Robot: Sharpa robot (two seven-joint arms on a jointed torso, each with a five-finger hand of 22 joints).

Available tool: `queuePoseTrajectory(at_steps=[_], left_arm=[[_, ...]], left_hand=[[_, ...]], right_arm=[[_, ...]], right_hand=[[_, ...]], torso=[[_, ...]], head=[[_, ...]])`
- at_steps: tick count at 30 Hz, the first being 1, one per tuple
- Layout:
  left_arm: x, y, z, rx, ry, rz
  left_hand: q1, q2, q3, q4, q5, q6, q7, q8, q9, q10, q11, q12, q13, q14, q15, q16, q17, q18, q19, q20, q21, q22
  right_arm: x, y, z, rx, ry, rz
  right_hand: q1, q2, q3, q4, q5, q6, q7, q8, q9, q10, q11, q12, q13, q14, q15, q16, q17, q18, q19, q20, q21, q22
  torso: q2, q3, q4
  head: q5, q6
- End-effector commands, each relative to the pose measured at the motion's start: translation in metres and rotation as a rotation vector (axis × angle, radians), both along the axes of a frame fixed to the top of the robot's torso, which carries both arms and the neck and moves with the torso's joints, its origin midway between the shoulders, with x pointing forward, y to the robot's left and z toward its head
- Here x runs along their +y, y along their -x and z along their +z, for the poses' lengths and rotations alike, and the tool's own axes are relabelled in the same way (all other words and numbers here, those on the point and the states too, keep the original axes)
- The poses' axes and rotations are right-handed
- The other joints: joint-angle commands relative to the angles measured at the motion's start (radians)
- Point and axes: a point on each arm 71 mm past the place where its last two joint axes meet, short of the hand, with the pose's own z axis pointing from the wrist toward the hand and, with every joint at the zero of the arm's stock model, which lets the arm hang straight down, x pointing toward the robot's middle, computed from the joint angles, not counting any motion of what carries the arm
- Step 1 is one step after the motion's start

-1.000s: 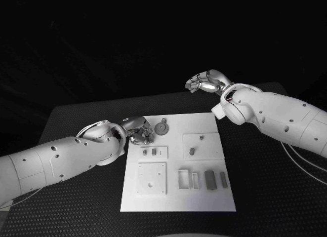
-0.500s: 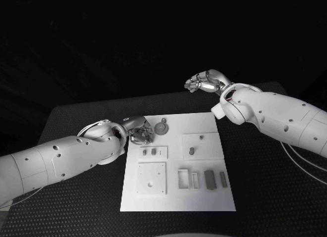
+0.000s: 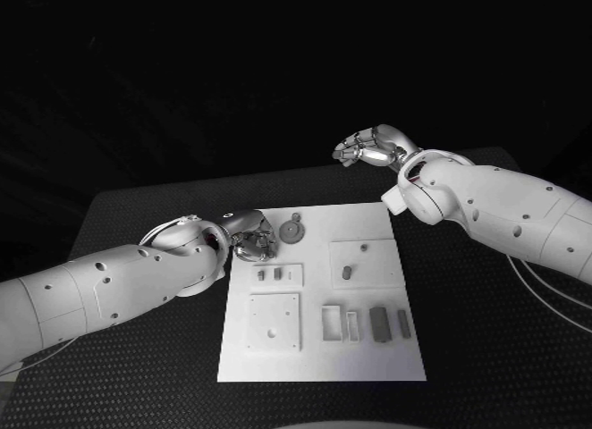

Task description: Assemble the parts on the task board

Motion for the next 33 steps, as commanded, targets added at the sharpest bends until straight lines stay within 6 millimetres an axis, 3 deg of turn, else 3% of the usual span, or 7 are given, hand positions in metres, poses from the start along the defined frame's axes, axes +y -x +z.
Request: queuePoseTrajectory(at_steps=[1,33], left_arm=[[-0.0020,0.0021,-0.0029,0.021,-0.022,-0.019],[-0.0089,0.0004,-0.0044,0.019,-0.025,-0.019]], left_hand=[[-0.002,0.012,0.006,0.000,0.003,0.006,-0.002,0.006,0.000,0.005,-0.001,-0.001,0.001,-0.002,-0.002,-0.001,0.002,0.032,0.002,-0.006,-0.002,0.002],[-0.002,0.013,0.007,0.000,0.003,0.007,-0.002,0.006,0.000,0.007,-0.002,-0.003,0.002,-0.002,-0.003,0.000,0.004,0.031,0.003,-0.007,-0.001,0.004]], right_arm=[[0.0016,0.0007,0.0003,-0.001,-0.003,0.019],[0.0029,0.0015,0.0002,0.002,-0.003,0.028]], right_hand=[[0.006,0.003,-0.006,0.000,0.004,-0.007,0.028,0.007,-0.002,0.008,0.000,-0.004,-0.001,0.002,0.003,-0.003,-0.001,-0.015,-0.004,0.002,-0.004,0.001],[0.006,0.003,-0.007,0.000,0.004,-0.007,0.028,0.007,-0.003,0.009,0.000,-0.005,-0.005,0.002,0.004,-0.006,-0.002,-0.015,-0.005,0.002,-0.007,0.003]], torso=[[0.000,-0.0001,-0.0002],[0.000,-0.0002,0.0003]], head=[[0.000,-0.002],[-0.002,-0.002]])
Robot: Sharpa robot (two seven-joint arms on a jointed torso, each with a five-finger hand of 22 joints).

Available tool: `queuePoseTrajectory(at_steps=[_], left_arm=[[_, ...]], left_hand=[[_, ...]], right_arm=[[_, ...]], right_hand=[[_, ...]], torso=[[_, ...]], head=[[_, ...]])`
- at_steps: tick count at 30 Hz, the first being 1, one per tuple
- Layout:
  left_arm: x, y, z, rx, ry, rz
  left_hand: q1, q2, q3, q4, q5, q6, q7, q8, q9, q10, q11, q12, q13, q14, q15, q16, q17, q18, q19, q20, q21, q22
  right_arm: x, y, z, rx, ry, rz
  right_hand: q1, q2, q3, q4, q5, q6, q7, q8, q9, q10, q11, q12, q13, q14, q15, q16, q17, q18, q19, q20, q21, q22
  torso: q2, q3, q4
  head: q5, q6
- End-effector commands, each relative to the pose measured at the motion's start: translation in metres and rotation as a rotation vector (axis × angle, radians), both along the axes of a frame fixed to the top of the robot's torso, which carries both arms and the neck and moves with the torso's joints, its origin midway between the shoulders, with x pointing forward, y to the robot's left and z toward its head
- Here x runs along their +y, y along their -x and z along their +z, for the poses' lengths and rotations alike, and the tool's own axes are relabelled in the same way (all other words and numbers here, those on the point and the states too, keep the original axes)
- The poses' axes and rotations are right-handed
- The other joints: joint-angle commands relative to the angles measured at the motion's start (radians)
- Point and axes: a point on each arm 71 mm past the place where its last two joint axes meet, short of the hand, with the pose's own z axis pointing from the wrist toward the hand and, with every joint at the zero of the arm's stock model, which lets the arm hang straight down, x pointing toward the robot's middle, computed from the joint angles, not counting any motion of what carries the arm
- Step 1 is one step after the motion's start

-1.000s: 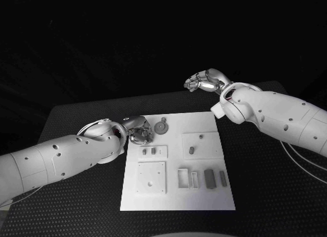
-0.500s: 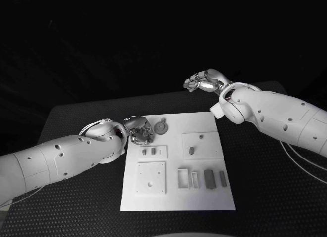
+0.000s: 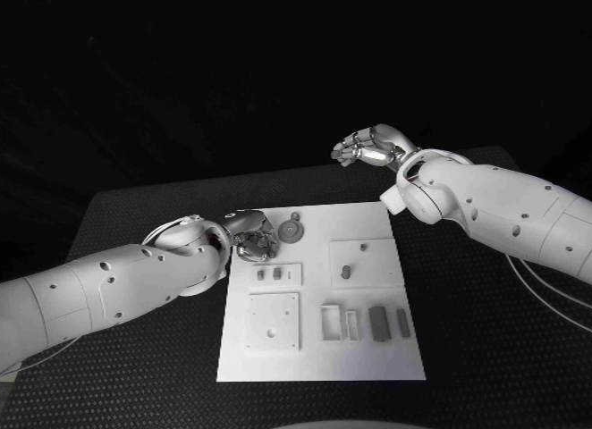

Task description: Assemble the parts on the task board

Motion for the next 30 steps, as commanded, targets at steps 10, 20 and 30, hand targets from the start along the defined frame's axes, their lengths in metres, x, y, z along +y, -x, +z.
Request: queuePoseTrajectory(at_steps=[10,20,30], left_arm=[[-0.0024,0.0019,-0.0040,0.039,-0.026,-0.015],[-0.0006,0.0004,-0.0017,0.020,0.011,0.003],[0.0007,0.0003,-0.0018,0.034,0.029,0.010]], left_hand=[[-0.021,-0.004,-0.013,0.000,0.002,-0.015,0.010,-0.010,-0.006,-0.014,0.006,-0.017,-0.002,-0.014,0.004,-0.001,0.007,0.029,-0.010,-0.004,-0.007,0.008],[-0.019,-0.029,-0.032,0.001,0.002,-0.123,0.055,-0.064,-0.030,-0.042,0.019,-0.026,-0.006,-0.025,0.016,0.000,0.017,0.037,-0.016,0.007,-0.015,0.018],[-0.052,-0.038,-0.060,0.003,0.018,-0.177,0.064,-0.088,-0.044,-0.043,0.022,-0.024,-0.006,-0.021,0.019,0.005,0.023,0.043,-0.009,0.011,-0.014,0.024]], right_arm=[[0.0015,0.0011,0.0002,-0.001,-0.003,0.023],[0.0011,0.0010,0.0002,-0.001,-0.002,0.021],[0.0007,0.0011,-0.0002,0.005,-0.001,0.026]], right_hand=[[0.006,0.003,-0.007,0.000,0.004,-0.007,0.028,0.004,-0.001,0.010,0.000,-0.005,-0.003,0.001,0.004,-0.008,-0.002,-0.016,-0.005,0.002,-0.008,0.002],[0.007,0.003,-0.008,0.000,0.004,-0.007,0.028,0.004,-0.002,0.010,0.000,-0.005,-0.005,-0.001,0.005,-0.010,-0.003,-0.016,-0.007,0.003,-0.009,0.003],[0.007,0.003,-0.009,0.000,0.004,-0.007,0.028,0.005,-0.002,0.010,0.000,-0.006,-0.006,-0.002,0.006,-0.011,-0.004,-0.016,-0.008,0.003,-0.011,0.004]], torso=[[-0.001,-0.0003,0.0006],[0.000,-0.0002,0.0004],[-0.001,-0.0002,0.0005]], head=[[0.001,0.001],[0.000,0.001],[0.000,0.001]])
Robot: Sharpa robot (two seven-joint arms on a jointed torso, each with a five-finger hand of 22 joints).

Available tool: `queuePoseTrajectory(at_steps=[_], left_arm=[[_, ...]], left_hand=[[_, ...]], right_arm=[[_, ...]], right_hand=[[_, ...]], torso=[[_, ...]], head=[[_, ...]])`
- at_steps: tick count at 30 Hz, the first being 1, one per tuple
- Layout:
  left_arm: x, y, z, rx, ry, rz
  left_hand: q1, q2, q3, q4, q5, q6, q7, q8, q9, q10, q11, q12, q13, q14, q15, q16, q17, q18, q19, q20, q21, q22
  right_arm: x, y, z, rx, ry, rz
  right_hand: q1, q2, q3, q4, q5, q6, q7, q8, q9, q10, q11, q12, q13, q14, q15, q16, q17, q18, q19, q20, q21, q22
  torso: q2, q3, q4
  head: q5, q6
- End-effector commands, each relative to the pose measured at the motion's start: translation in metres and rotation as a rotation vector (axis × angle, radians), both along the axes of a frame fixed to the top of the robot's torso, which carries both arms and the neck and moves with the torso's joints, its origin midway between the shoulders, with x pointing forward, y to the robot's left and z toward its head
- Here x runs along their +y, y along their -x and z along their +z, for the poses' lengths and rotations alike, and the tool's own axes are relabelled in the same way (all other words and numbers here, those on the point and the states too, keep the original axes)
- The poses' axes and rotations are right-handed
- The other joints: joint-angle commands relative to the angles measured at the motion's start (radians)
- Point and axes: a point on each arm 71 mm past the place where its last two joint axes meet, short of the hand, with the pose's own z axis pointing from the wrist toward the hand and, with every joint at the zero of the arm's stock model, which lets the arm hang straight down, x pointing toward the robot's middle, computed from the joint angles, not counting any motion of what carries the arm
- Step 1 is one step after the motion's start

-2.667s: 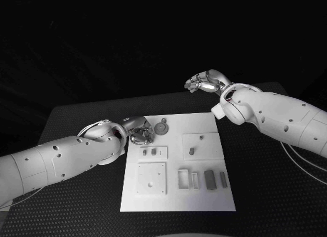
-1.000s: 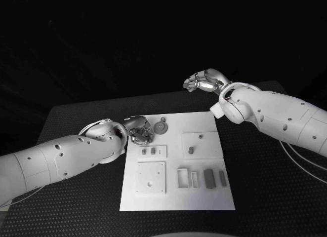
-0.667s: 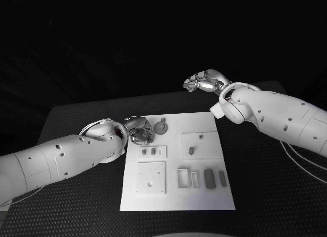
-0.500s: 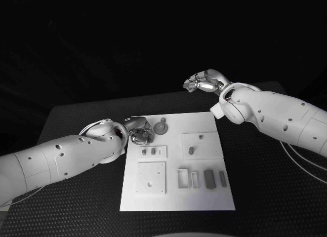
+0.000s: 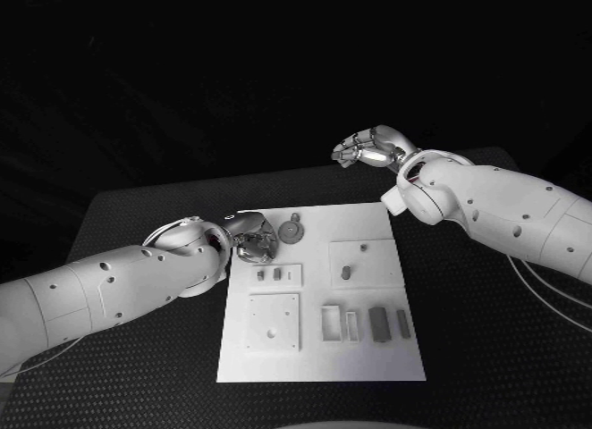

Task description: Assemble the parts on the task board

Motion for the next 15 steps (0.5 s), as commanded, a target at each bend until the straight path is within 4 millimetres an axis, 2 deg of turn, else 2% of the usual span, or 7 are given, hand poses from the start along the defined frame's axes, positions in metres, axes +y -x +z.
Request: queuePoseTrajectory(at_steps=[1,7,15], left_arm=[[-0.0005,0.0002,0.0004,0.008,0.018,-0.003],[0.0011,-0.0002,0.0002,0.009,0.016,0.002],[0.0054,-0.0007,-0.0012,0.022,0.005,0.006]], left_hand=[[-0.008,0.000,-0.007,-0.001,0.005,-0.010,0.000,-0.004,-0.001,-0.005,-0.001,0.001,0.000,-0.001,0.007,0.005,0.002,0.050,0.002,0.004,-0.003,0.002],[-0.011,0.000,-0.012,-0.001,0.004,-0.013,0.000,-0.004,-0.002,-0.005,-0.001,0.001,0.000,-0.002,0.007,0.005,0.002,0.051,0.001,0.004,-0.004,0.003],[-0.001,0.004,-0.010,-0.004,0.006,-0.008,-0.001,0.001,-0.002,-0.004,-0.002,0.001,0.001,-0.003,0.007,0.004,0.004,0.053,0.001,0.004,-0.006,0.005]], right_arm=[[0.0014,0.0006,0.0000,0.002,-0.002,0.021],[0.0011,0.0007,-0.0001,0.003,-0.002,0.021],[-0.0002,0.0006,-0.0002,0.004,-0.001,0.019]], right_hand=[[0.007,0.003,-0.009,0.000,0.004,-0.007,0.028,0.005,-0.002,0.007,-0.003,-0.006,-0.001,-0.002,0.006,-0.004,-0.001,-0.016,-0.005,0.001,-0.007,0.001],[0.007,0.003,-0.009,0.000,0.004,-0.007,0.028,0.005,-0.002,0.007,-0.003,-0.006,-0.002,-0.002,0.006,-0.005,-0.002,-0.017,-0.006,0.001,-0.008,0.002],[0.007,0.003,-0.009,0.000,0.004,-0.007,0.028,0.005,-0.002,0.007,-0.003,-0.006,-0.003,-0.003,0.006,-0.005,-0.002,-0.017,-0.006,0.001,-0.008,0.002]], torso=[[0.000,0.0001,0.0000],[0.000,0.0010,-0.0006],[0.000,-0.0002,0.0002]], head=[[-0.001,0.000],[-0.001,0.000],[-0.002,0.000]])
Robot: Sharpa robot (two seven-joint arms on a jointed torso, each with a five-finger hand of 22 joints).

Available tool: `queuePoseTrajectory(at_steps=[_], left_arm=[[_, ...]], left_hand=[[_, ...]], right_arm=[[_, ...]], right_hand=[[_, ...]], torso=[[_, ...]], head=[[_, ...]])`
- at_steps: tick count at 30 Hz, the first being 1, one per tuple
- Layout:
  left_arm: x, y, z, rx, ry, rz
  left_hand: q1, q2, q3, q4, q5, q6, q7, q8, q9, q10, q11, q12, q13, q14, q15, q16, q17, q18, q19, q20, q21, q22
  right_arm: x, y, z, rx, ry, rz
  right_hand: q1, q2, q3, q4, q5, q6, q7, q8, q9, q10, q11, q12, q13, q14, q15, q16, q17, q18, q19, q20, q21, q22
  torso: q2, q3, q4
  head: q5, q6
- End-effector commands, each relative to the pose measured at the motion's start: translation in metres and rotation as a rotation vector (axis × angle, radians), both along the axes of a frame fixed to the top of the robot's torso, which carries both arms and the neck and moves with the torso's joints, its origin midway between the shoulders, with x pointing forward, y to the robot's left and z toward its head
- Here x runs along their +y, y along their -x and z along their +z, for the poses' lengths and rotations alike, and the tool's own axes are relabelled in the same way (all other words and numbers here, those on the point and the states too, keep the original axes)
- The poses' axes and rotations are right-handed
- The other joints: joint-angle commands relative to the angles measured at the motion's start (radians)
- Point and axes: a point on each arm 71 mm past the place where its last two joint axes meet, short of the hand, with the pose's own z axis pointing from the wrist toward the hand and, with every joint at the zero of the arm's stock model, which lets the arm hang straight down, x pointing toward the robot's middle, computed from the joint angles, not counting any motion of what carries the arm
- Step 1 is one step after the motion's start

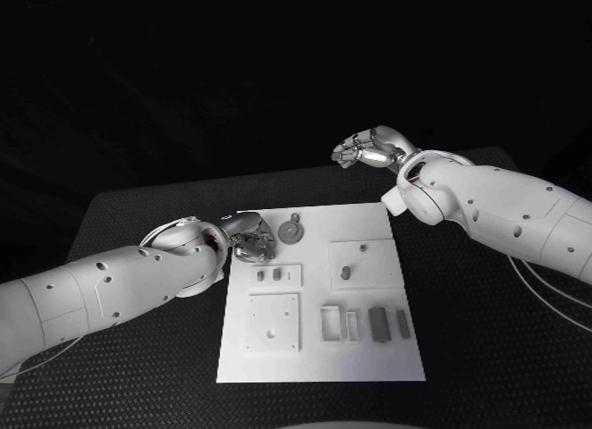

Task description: Assemble the parts on the task board

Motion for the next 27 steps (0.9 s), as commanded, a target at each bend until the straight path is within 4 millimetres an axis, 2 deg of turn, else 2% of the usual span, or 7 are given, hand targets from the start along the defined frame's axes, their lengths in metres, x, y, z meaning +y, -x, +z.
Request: queuePoseTrajectory(at_steps=[1,11,16,23,27], left_arm=[[0.001,0.001,-0.001,0.015,0.000,-0.008],[0.009,-0.002,0.000,0.002,-0.003,0.015],[0.019,-0.005,0.001,-0.025,0.004,0.039],[0.045,-0.011,0.003,-0.004,0.109,0.141],[0.066,-0.013,0.005,0.062,0.246,0.241]], left_hand=[[0.000,0.004,0.000,-0.003,0.006,-0.001,-0.001,0.002,-0.001,-0.004,-0.001,0.001,0.001,-0.003,0.006,0.004,0.002,0.052,0.001,0.004,-0.006,0.002],[0.005,0.001,-0.001,-0.003,0.006,0.004,-0.002,0.006,0.000,-0.003,-0.002,0.002,0.002,-0.004,0.006,0.004,0.003,0.052,0.000,0.005,-0.008,0.003],[0.007,0.000,-0.001,-0.003,0.006,0.002,-0.002,0.006,0.000,-0.003,-0.002,0.002,0.002,-0.004,0.006,0.004,0.003,0.052,0.000,0.005,-0.008,0.003],[0.007,-0.004,0.001,0.000,0.007,0.028,-0.001,0.024,0.004,-0.016,0.003,-0.002,0.000,-0.015,0.011,-0.002,0.003,0.050,-0.009,0.009,-0.016,0.006],[-0.005,-0.001,0.004,0.001,0.008,0.043,-0.006,0.036,0.006,-0.027,0.008,-0.002,-0.001,-0.041,0.017,-0.026,-0.007,0.044,-0.036,0.017,-0.036,0.002]], right_arm=[[0.001,0.001,0.000,0.000,-0.002,0.016],[0.000,0.000,0.000,0.000,-0.001,0.013],[-0.002,0.000,-0.001,-0.001,0.007,0.007],[-0.007,0.001,-0.003,-0.025,0.081,0.027],[-0.011,0.002,-0.004,-0.042,0.157,0.053]], right_hand=[[0.007,0.003,-0.003,0.000,0.004,-0.007,0.028,0.005,-0.001,0.004,0.000,-0.006,-0.001,-0.003,0.006,-0.005,-0.002,-0.017,-0.005,0.000,-0.004,0.002],[0.007,0.003,-0.004,0.000,0.004,-0.007,0.028,0.005,-0.002,0.004,0.000,-0.006,-0.003,-0.003,0.007,-0.006,-0.002,-0.017,-0.005,0.000,-0.005,0.002],[0.011,0.004,-0.003,-0.002,0.004,-0.007,0.028,0.006,-0.002,0.005,0.000,-0.006,-0.004,-0.002,0.006,-0.007,-0.002,-0.016,-0.006,-0.001,-0.006,0.004],[0.049,0.011,0.003,-0.042,0.004,0.002,0.025,0.013,-0.004,0.010,-0.001,-0.004,-0.017,0.003,0.006,-0.010,-0.002,-0.011,0.007,-0.001,-0.007,0.017],[0.089,0.019,0.013,-0.074,0.004,0.027,0.014,0.028,-0.003,0.030,-0.008,0.002,-0.025,0.015,0.002,-0.006,0.000,-0.003,0.029,-0.002,-0.006,0.025]], torso=[[0.000,-0.0007,0.0011],[0.000,-0.0009,0.0004],[0.001,-0.0012,0.0000],[0.000,-0.0012,0.0008],[-0.001,-0.0001,-0.0006]], head=[[-0.001,-0.001],[-0.001,0.000],[-0.001,0.002],[0.000,0.011],[-0.003,0.017]])
